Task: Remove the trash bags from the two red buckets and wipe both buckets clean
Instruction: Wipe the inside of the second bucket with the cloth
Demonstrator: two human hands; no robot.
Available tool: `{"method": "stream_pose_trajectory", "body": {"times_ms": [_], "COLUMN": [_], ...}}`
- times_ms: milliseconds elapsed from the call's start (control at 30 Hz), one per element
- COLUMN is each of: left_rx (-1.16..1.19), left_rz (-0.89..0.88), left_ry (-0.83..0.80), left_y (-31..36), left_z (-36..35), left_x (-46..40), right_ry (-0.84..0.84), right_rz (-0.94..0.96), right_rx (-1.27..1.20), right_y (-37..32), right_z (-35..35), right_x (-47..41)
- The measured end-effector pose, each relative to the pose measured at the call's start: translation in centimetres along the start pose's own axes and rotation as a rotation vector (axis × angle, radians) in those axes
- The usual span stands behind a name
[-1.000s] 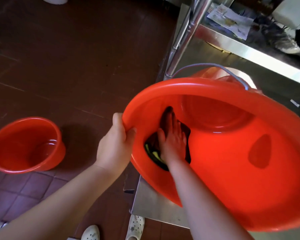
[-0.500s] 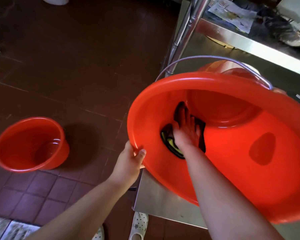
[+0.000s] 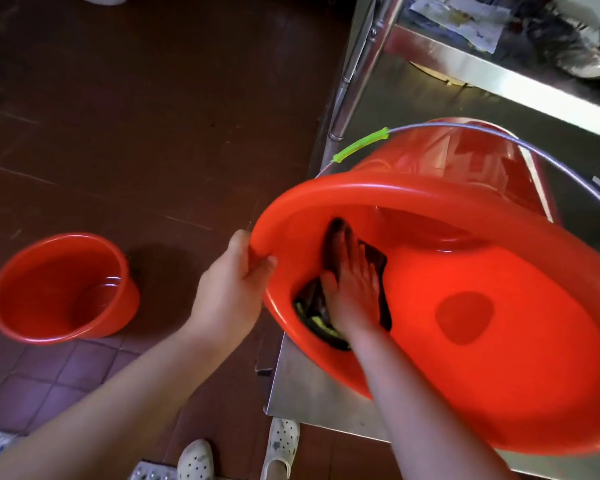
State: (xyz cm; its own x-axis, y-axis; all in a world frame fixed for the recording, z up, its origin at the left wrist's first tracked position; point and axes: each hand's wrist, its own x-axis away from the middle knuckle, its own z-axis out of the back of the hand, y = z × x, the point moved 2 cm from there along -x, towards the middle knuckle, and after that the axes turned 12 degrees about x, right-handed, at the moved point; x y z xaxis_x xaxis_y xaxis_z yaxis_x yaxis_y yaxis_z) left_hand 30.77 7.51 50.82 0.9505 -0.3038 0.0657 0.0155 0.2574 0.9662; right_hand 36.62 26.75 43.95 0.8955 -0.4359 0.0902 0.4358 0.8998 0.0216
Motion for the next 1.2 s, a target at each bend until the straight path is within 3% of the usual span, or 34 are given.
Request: {"method": "stream_pose_trajectory", "body": {"times_ms": [200,400,467,567,767,1067,1200], "left_rx": [0.069,0.305,0.293,0.233,0.086,-0.151,-0.17], "left_rz": [-0.049,0.263,0.277,0.221,0.162,-0.145,-0.19], "left_ry": [-0.068,-0.113,-0.089,-0.048,-0.004,-0.056,-0.031], "left_y": [0.4,-4.3,-4.6,-4.4,-3.2,2.2,2.5], "left_z": [0.2,-2.2,-2.6,-2.7,-2.8,0.9,1.1], "left_x": [-0.6,0.8,1.0,1.2,1.9,0.2,0.8], "right_ry": [-0.089,-0.066,-0.069,-0.022,0.036,-0.022,-0.117], "right_rz": [-0.205,-0.205,-0.253,-0.248,-0.031,0.076,-0.053], "right_rx": [0.055,0.099,0.07,0.055,0.042,0.097,0.191], "right_y": [6.2,5.5,4.0,-0.2,-4.8,2.1,5.6], "right_z": [-0.4,-0.4,-0.2,-0.6,-0.6,0.0,-0.1], "right_x": [-6.1,-6.5,-5.5,-1.1,7.0,-3.2,-6.9]}}
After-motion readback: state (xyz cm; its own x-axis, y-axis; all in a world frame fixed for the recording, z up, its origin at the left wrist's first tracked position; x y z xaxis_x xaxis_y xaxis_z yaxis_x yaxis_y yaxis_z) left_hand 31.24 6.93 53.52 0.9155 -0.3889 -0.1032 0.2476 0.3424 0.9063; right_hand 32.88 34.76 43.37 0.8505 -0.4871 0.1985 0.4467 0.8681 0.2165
